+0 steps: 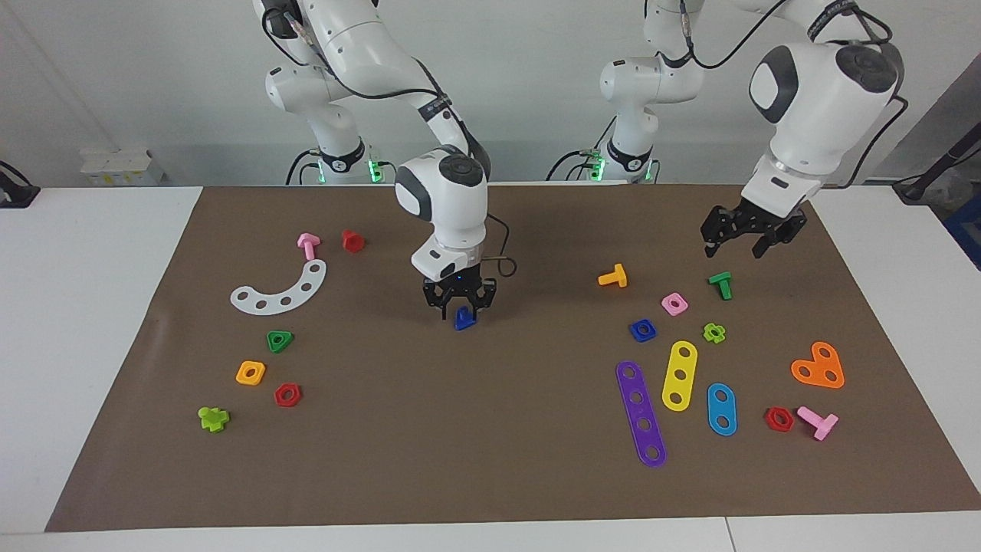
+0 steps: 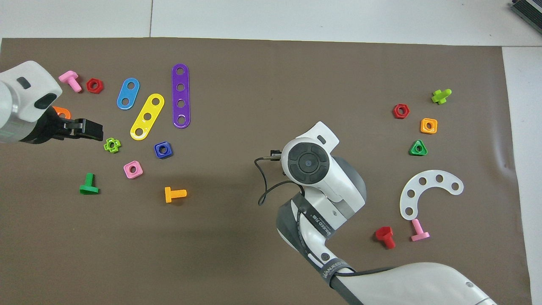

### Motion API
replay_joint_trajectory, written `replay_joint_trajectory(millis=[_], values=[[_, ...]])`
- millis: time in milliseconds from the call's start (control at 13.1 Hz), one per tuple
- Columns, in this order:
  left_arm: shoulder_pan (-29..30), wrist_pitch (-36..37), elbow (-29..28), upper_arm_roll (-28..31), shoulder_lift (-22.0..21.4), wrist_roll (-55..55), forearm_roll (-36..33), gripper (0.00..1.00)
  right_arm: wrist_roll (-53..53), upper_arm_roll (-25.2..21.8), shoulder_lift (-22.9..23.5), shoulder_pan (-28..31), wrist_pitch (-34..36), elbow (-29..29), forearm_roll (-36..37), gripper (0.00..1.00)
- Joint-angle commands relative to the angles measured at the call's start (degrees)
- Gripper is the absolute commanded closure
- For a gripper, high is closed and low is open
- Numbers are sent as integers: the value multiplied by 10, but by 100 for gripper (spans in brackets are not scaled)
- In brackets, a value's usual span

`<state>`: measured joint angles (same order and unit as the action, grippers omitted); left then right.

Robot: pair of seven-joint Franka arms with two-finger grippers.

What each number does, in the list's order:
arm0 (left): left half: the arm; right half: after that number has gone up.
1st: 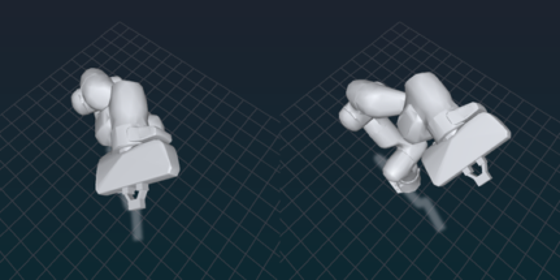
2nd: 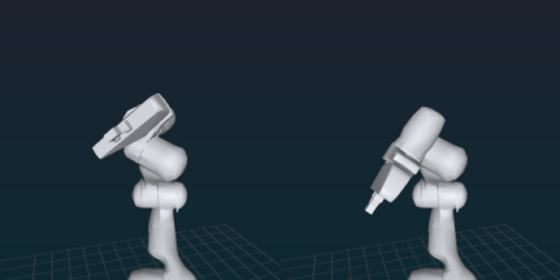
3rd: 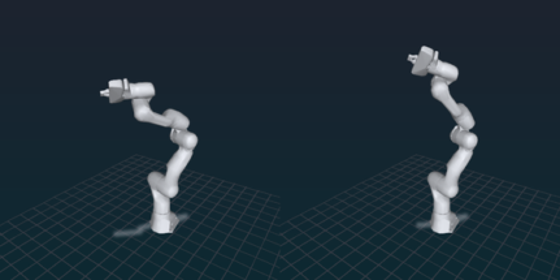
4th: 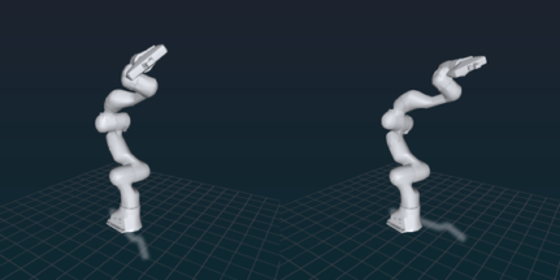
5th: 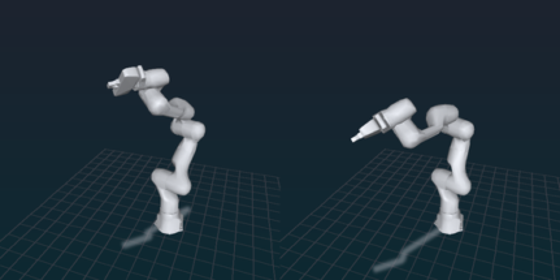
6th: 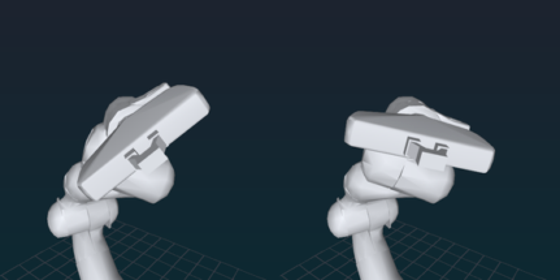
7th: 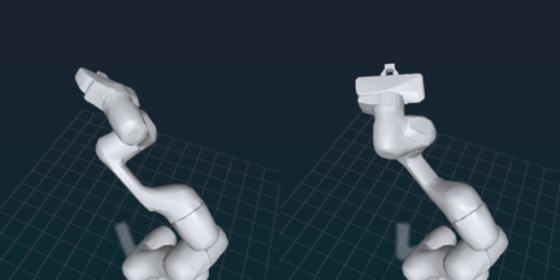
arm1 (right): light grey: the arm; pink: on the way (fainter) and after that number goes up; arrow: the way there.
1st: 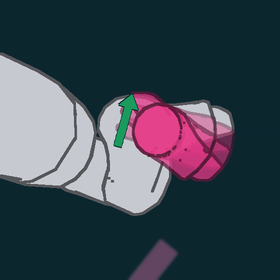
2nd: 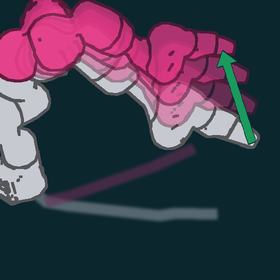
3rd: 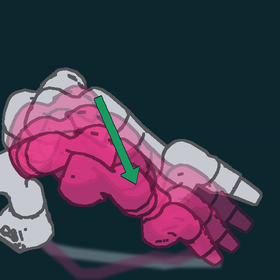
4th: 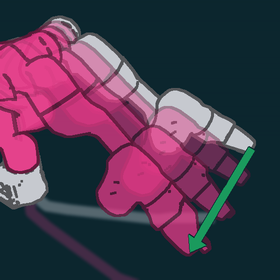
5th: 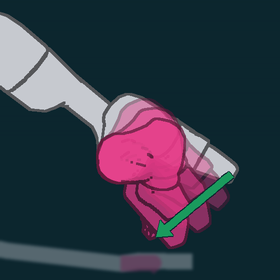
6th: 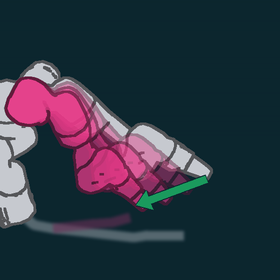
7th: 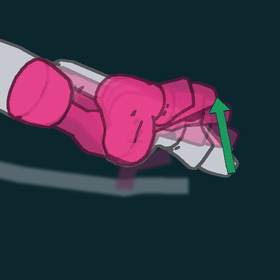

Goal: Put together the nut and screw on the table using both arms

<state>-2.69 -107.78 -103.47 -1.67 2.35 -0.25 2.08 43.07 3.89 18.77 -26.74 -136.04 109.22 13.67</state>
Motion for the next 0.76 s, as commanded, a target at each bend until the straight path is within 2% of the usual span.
replay_joint_trajectory(millis=[0,306,459,688], values=[[-8,-93,-13,3,62,63,10,11,11,6,-53,33,31,4,13,0],[-58,-203,-50,4,119,211,10,12,6,7,-110,84,63,-1,8,0],[-72,-230,-73,4,132,226,10,15,-10,8,-144,120,78,-1,-8,0],[-82,-265,-110,6,151,228,9,20,-96,5,-175,173,116,-10,-71,0]])
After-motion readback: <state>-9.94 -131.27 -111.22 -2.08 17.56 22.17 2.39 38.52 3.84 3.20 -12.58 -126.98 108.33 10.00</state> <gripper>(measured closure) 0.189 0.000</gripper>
